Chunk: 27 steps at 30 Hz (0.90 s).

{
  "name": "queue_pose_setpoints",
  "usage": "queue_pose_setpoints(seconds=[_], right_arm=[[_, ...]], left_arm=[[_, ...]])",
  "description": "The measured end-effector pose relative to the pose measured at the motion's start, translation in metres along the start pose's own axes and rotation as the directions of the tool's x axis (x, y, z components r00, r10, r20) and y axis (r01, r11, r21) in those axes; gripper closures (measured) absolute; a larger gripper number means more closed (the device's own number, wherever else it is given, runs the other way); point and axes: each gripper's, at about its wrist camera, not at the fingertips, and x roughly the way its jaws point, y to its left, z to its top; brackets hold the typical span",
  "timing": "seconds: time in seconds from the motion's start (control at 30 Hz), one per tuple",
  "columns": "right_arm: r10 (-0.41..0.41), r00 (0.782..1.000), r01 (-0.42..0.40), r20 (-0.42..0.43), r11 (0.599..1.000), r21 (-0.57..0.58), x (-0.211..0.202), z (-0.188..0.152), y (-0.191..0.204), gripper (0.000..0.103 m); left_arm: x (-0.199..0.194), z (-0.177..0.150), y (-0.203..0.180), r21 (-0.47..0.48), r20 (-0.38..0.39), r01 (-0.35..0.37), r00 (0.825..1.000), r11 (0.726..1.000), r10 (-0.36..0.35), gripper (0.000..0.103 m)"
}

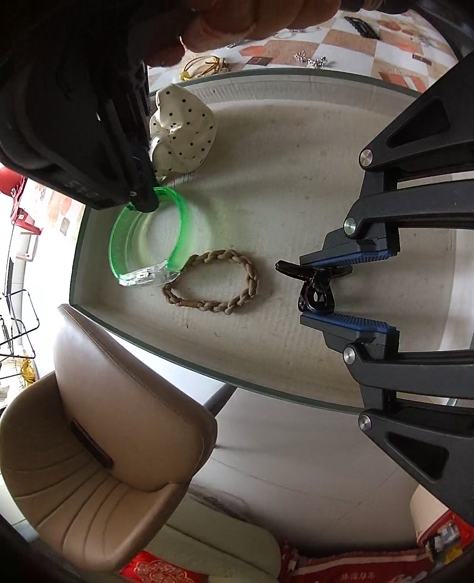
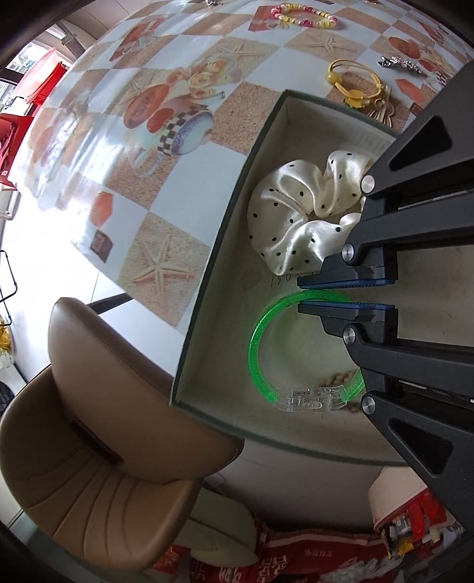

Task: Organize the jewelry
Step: 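Carry the clip and green bangle into the tray and open both tools, then move both tools back over the jewelry on the table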

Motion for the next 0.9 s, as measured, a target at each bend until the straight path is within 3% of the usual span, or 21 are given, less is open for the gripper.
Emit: queue_pose_setpoints(seconds=[0.23,0.27,0.3,0.33,0.47,0.63,0.9], right_arm=[[0.0,1.0,0.0,0.002,1.0,-0.015,0.002,0.003,0.003,0.096],[0.003,1.0,-0.003,0.0,1.0,-0.015,0.002,0.003,0.002,0.096],[0.008,1.0,-0.008,-0.004,1.0,-0.013,0.002,0.003,0.002,0.095],[0.018,1.0,-0.018,-0.007,1.0,-0.012,0.001,0.004,0.001,0.094],[0.056,0.998,-0.056,-0.001,0.998,0.002,-0.008,0.002,-0.006,0.06],[0.094,0.995,-0.095,0.037,0.995,0.017,-0.031,-0.002,-0.014,0.059],[0.104,0.991,-0.11,0.084,0.991,0.071,-0.071,-0.025,-0.039,0.048]], left_arm=[[-0.001,0.003,-0.004,0.017,0.006,-0.027,1.0,0.999,0.027,0.074],[-0.002,0.003,-0.005,0.02,0.007,-0.038,0.999,0.999,0.038,0.068],[-0.002,0.004,-0.006,0.021,0.008,-0.052,0.999,0.998,0.052,0.042],[-0.006,0.001,-0.011,0.016,0.016,-0.064,0.998,0.998,0.064,0.028],[-0.015,0.001,-0.014,0.013,0.036,-0.075,0.997,0.997,0.075,0.028],[-0.021,0.002,-0.021,0.03,0.033,-0.084,0.996,0.996,0.083,0.028],[-0.033,-0.004,-0.027,0.032,0.021,-0.076,0.997,0.997,0.076,0.028]])
